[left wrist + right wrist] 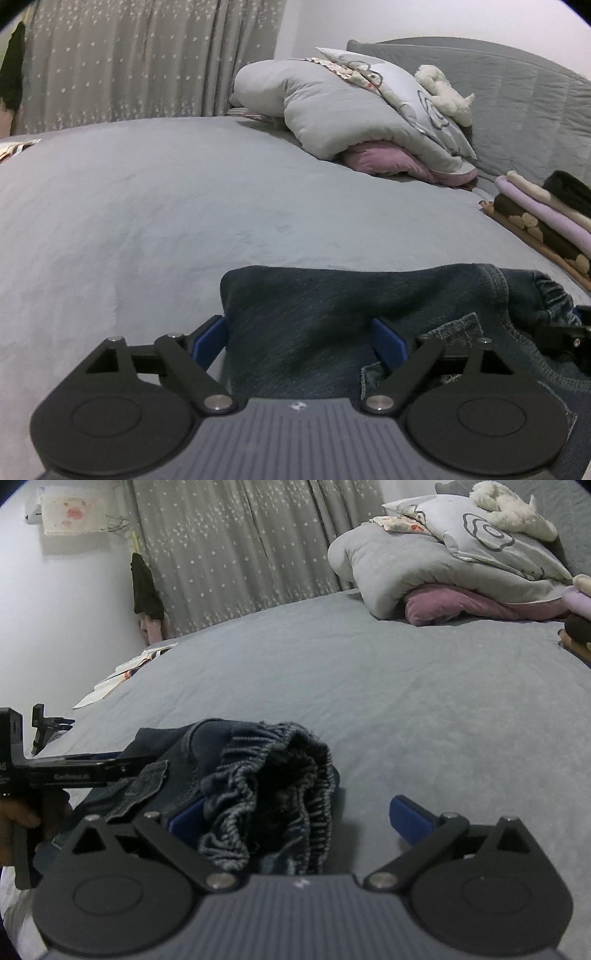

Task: Fold clothes
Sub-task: 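Grasp the jeans leg with the left gripper while the right gripper holds the waistband, then carry the jeans with both grippers toward the stack of folded clothes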

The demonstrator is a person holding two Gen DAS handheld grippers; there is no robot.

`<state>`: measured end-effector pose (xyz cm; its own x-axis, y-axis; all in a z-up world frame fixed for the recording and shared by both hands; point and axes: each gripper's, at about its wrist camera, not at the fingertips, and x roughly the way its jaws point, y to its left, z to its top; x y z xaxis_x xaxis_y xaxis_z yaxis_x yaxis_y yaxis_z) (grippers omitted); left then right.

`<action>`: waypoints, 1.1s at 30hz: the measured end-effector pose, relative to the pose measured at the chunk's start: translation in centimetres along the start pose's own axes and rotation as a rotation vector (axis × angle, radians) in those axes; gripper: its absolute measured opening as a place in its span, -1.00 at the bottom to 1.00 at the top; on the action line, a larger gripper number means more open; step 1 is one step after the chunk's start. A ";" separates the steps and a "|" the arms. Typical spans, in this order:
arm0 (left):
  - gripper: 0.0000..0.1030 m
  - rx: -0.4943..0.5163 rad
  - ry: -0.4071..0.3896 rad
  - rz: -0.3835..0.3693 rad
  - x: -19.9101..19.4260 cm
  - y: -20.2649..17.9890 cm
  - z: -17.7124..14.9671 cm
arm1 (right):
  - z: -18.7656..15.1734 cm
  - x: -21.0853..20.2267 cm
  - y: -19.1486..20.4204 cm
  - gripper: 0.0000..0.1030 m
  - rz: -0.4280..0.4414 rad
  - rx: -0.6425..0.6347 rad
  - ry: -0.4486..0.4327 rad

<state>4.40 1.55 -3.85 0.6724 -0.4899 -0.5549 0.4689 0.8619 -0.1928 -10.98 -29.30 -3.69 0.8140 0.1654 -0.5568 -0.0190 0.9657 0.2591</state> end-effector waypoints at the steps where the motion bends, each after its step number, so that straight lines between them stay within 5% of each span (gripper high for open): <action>1: 0.66 -0.007 0.005 0.003 -0.1 0.0 0.0 | 0.1 0.0 0.0 0.99 -0.001 0.004 0.002; 10: 0.69 -0.042 0.041 0.042 -1.0 0.0 0.0 | 1.2 0.3 0.7 0.99 -0.028 -0.018 0.019; 16: 0.92 -0.142 0.099 0.036 -1.2 1.2 0.1 | 1.6 0.4 0.3 1.00 -0.002 0.029 0.048; 25: 0.99 -0.314 0.273 -0.097 -0.8 3.1 -0.3 | 2.4 2.5 -3.8 1.00 0.198 0.372 0.264; 33: 0.99 -0.392 0.386 -0.241 -1.1 4.8 -0.5 | 2.0 3.8 -6.3 1.00 0.307 0.529 0.350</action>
<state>5.66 6.26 -4.58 0.2819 -0.6578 -0.6984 0.2870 0.7524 -0.5928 -6.56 -35.13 -5.84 0.5806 0.5551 -0.5956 0.1392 0.6531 0.7444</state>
